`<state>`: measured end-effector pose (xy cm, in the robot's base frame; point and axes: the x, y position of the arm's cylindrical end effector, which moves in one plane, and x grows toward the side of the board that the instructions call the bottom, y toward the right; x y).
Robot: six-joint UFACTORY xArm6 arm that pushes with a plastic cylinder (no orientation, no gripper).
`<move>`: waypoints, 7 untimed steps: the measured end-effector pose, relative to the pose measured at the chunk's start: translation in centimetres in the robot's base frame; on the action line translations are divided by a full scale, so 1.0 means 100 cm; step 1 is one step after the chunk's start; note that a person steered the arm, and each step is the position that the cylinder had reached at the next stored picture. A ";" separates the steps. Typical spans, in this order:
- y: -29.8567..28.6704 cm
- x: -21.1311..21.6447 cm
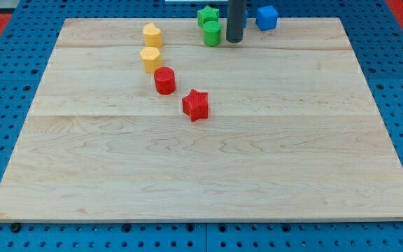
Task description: Move green circle to the top of yellow heart
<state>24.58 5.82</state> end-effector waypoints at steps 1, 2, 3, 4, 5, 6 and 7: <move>-0.037 -0.018; -0.070 -0.021; -0.068 -0.006; -0.073 0.000; -0.091 0.000; -0.126 -0.005; -0.142 -0.017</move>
<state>22.86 -8.41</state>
